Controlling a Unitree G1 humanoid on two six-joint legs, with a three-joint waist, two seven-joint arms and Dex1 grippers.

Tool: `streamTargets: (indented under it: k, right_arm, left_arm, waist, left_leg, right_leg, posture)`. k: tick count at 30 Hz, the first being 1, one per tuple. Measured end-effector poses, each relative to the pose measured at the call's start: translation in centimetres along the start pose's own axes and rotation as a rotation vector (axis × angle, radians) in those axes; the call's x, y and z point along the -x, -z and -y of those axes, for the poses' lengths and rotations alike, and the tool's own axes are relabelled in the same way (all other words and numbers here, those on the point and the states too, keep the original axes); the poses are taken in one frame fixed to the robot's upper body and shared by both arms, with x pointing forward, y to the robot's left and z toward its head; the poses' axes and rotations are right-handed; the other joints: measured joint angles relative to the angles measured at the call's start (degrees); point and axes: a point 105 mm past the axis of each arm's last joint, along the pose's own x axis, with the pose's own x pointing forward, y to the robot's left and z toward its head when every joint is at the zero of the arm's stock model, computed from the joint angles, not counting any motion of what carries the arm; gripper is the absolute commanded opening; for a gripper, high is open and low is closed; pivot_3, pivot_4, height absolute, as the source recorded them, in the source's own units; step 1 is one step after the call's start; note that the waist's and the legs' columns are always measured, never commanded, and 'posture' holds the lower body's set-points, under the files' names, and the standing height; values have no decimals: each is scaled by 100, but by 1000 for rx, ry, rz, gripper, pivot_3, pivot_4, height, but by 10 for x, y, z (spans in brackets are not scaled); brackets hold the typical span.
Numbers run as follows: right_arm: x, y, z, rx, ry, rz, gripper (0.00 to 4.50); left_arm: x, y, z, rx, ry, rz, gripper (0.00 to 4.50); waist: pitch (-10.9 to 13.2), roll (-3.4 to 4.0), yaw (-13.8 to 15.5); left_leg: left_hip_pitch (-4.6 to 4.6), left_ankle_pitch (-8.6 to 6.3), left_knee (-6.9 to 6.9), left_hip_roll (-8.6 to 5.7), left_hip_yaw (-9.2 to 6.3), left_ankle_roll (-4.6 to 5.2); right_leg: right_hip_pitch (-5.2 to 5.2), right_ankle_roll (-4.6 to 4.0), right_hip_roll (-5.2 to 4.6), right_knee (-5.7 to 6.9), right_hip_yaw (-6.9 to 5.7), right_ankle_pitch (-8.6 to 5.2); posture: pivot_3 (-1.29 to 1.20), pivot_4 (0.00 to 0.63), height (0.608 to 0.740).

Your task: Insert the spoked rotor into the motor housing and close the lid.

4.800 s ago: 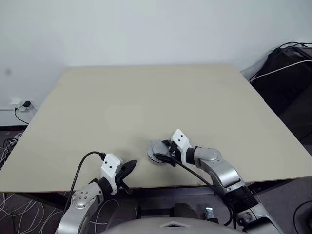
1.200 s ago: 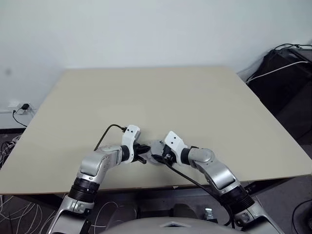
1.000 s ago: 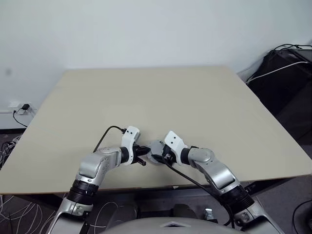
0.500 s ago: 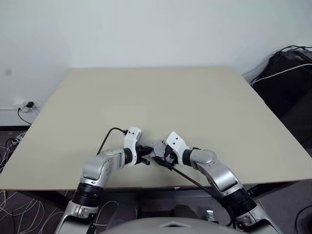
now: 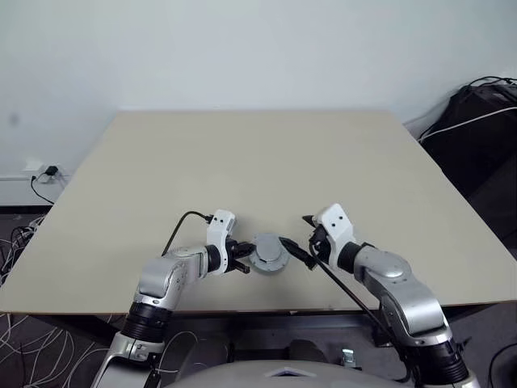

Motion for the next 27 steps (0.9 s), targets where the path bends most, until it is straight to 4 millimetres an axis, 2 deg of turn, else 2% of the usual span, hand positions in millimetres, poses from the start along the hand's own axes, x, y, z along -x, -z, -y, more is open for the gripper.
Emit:
streamTargets:
  k: [4, 8, 14, 24, 27]
  right_arm:
    - [-3, 27, 1, -394, 141, -72, 4482]
    - [-9, 31, -11, -637, 112, -109, 4482]
    - [-12, 37, -22, -798, 41, -177, 4482]
    - [-20, 40, -23, -906, -20, -186, 4482]
    - [-21, 39, -28, -969, -83, -183, 4482]
  left_arm:
    - [0, -1, -1, -5, -3, 8, 0]
    - [0, -1, -1, -8, -2, 10, 0]
    - [0, -1, -2, -10, -4, 11, 0]
    - [2, -1, -5, -5, -14, 14, 0]
    - [3, -1, -5, -5, -15, 15, 0]
  waist:
    - [1, 11, -4]
    - [7, 21, -9]
    - [6, 27, -15]
    - [2, 37, -124]
    - [3, 42, -143]
  left_leg:
    - [-4, 0, -5, 1, 3, 0]
    - [-6, 0, -4, -1, 9, 0]
    - [-6, 0, -15, -1, 10, 0]
    - [-2, 0, -16, -1, 10, 0]
    - [-2, 0, -19, 0, 9, 0]
  right_leg:
    - [-16, -3, 0, 10, 11, -1]
    - [-17, -2, 0, 9, 12, 0]
    - [-22, -4, 0, 6, 10, -1]
    - [-18, -4, 0, 6, 9, -1]
    - [-19, -5, 0, 5, 8, -2]
  posture:
    - [0, 0, 740]
    - [0, 0, 740]
    - [0, 0, 740]
    - [0, 0, 740]
    - [0, 0, 740]
